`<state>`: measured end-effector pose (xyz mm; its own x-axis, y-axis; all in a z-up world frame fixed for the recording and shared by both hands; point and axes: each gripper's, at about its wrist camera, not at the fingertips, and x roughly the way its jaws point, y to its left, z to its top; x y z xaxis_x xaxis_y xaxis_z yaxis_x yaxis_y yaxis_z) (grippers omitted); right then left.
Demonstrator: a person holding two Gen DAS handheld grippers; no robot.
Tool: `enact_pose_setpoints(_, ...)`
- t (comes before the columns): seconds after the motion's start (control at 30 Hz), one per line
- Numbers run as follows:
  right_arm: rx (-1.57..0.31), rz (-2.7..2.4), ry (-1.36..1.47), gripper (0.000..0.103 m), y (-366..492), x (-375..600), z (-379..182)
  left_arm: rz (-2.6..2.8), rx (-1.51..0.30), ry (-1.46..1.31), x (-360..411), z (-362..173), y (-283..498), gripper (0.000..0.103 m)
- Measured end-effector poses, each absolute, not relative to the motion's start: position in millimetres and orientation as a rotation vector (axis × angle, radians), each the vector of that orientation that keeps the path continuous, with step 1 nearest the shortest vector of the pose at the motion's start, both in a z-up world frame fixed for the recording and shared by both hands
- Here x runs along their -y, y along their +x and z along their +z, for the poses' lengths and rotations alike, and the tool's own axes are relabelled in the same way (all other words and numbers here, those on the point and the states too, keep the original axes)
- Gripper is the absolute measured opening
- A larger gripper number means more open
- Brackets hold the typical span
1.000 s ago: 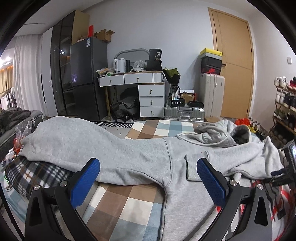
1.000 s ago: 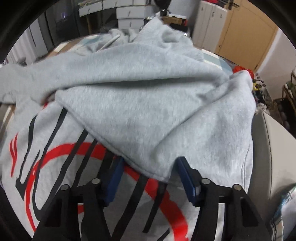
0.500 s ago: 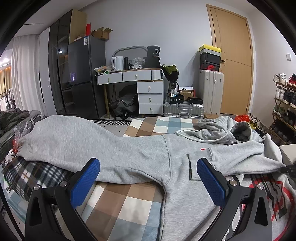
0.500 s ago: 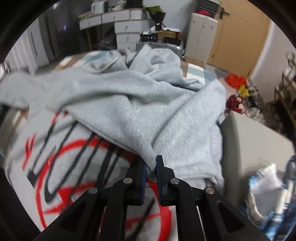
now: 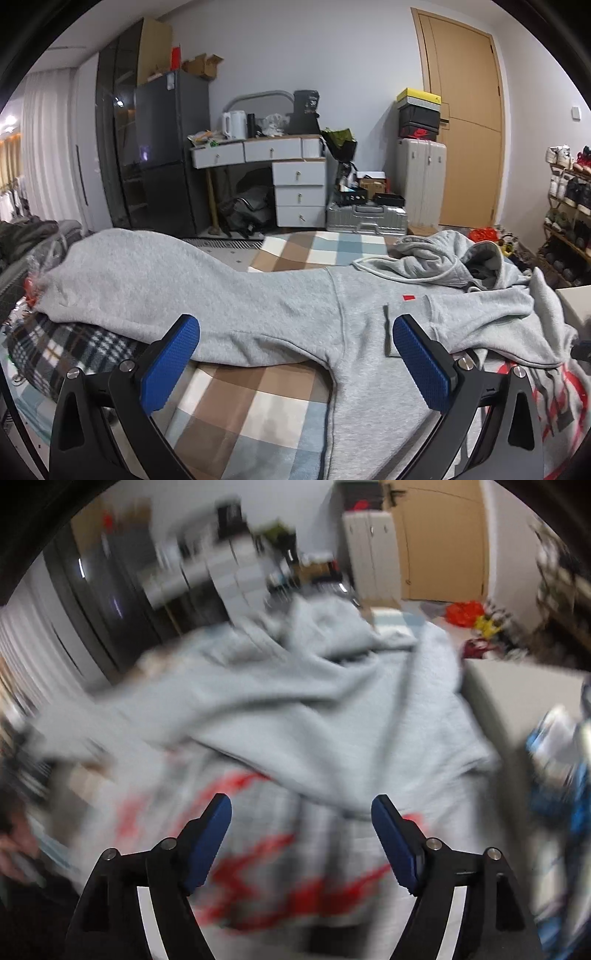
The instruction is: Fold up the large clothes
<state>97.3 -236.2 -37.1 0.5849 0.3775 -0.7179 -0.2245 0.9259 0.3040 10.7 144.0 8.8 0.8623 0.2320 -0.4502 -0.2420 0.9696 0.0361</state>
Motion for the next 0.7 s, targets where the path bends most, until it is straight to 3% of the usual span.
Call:
enact_pose_setpoints(0.03,-0.845,0.412,0.263,0.085,87.5,230.5,-33.1,0.222,-0.476,-0.034,-145.6,8.6,11.1,0.102)
enact_pose_setpoints(0.1,-0.745,0.508,0.407,0.103,63.5,219.9,-29.0,0.191,-0.485,-0.062,-150.4,9.0,9.1,0.102)
enact_pose_setpoints(0.2,-0.623,0.571,0.504,0.103,37.5,211.8,-31.4,0.186,-0.482,-0.112,-160.6,13.5,1.2,0.102)
enact_pose_setpoints(0.37,-0.587,0.587,0.381,0.103,21.5,192.5,-26.3,0.196,-0.47,-0.154,-183.9,35.0,-19.6,0.102)
enact_pose_setpoints(0.7,-0.667,0.631,0.533,0.103,17.4,202.4,-36.8,0.318,-0.51,-0.371,-301.0,50.5,-62.7,0.102)
